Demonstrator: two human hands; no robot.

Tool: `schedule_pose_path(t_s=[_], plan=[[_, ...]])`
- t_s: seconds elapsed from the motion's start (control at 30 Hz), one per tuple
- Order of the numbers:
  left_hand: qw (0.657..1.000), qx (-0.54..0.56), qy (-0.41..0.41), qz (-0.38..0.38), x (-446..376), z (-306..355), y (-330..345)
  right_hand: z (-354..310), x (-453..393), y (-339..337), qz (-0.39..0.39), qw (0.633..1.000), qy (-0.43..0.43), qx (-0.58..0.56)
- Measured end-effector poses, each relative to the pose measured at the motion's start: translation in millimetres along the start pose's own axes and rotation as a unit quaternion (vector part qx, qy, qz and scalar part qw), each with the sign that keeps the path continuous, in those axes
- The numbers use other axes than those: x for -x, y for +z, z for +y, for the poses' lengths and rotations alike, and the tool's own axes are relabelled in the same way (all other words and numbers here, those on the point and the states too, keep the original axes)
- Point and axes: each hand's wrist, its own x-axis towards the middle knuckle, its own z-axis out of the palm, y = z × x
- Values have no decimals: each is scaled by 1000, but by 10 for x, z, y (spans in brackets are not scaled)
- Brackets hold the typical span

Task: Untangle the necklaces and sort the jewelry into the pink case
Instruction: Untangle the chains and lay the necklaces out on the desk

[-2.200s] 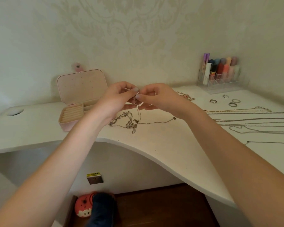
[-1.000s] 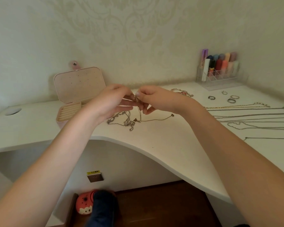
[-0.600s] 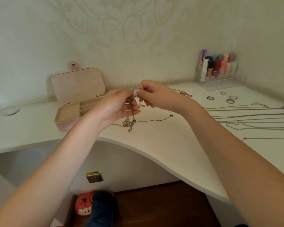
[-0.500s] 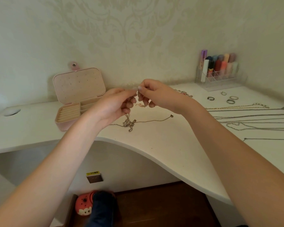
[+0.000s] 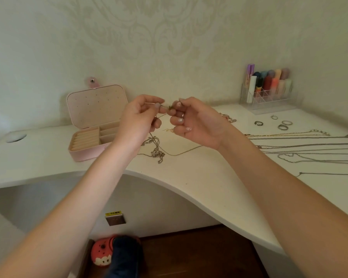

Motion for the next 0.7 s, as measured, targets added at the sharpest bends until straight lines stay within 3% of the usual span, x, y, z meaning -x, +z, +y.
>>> schedule_pose_path(t_s=[0.1,0.17,0.27,0.33,0.37,0.53,0.7], plan=[[986,-127,104,32,-22,-19,-27,-12,5,-4,-23,999,35,23],[964,-200,165,55,-3,-4,-52,-22,11,6,-14,988,57,140],[953,-223,198,58,68,80,-49,44,27,32,36,911,73,405],[952,-238,193,30,114,125,-35,94,22,38,50,869,48,490],[951,-246,187,17,132,139,-27,107,15,33,50,865,25,498],[947,-267,178,-1,170,188,-9,17,16,5,32,907,-56,416],[950,-269,160,-16,161,177,-81,-168,50,0,64,989,-81,109]])
